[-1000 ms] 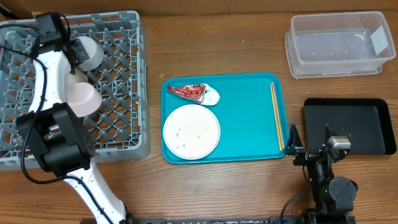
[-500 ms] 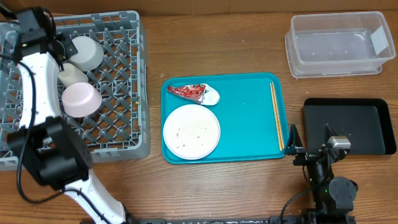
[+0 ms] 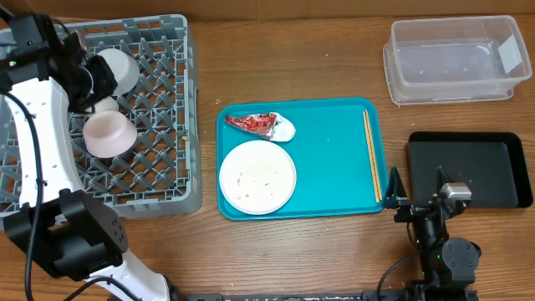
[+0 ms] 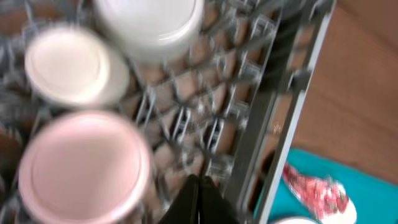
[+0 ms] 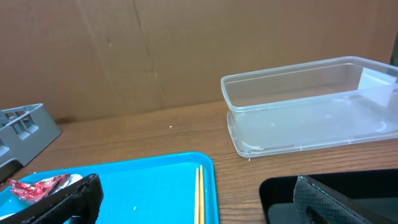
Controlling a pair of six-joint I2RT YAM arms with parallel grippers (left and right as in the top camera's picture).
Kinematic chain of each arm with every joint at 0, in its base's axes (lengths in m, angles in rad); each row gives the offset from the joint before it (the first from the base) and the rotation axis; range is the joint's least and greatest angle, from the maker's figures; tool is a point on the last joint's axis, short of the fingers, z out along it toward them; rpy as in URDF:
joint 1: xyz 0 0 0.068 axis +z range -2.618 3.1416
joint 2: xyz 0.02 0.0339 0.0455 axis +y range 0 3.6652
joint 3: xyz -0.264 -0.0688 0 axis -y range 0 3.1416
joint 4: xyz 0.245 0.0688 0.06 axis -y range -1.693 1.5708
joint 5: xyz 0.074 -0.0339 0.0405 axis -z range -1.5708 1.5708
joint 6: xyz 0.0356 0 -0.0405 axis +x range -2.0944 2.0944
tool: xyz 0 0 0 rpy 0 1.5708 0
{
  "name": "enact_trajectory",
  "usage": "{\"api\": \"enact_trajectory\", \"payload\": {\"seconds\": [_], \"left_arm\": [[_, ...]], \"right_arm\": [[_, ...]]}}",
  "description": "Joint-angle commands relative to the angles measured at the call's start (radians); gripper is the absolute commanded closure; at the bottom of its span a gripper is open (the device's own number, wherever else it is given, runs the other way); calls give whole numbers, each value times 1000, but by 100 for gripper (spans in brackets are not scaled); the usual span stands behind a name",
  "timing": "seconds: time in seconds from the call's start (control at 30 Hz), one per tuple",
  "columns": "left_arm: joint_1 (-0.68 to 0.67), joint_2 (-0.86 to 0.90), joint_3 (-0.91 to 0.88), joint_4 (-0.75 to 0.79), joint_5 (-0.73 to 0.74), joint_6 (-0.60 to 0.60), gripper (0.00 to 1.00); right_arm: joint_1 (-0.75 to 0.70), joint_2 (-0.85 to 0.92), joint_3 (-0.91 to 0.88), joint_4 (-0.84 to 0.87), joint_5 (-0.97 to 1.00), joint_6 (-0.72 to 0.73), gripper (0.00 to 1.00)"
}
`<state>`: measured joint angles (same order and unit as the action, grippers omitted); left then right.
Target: Sort waste into correct bins and load items into the dishwasher
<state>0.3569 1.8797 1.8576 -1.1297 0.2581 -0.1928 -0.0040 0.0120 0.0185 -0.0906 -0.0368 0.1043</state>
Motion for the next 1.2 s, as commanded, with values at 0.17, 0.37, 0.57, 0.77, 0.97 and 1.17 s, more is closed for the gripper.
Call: {"api": "enact_trajectory", "payload": {"seconds": [0.17,0.37,0.57,0.77,0.97,1.17], "left_arm": [[39,-60,-23,-113,-273,-57,96],[39,-58,-186,25,-288,-71,96],[40,-58,-343,164,-289,-89,96],[40,-58,-383,150,-316,-130,96],[40,-62,-354,116,-309,-156,96],[39,-83,-253,22,-259,-163,96]], "right_arm": [[3,-2,-10,7,10,3,0],[3,-2,-10,6,10,3,0],[3,-2,-10,7,10,3,0],[3,-2,-10,7,10,3,0],[3,-2,-10,6,10,3,0],[3,-2,-10,6,10,3,0]]}}
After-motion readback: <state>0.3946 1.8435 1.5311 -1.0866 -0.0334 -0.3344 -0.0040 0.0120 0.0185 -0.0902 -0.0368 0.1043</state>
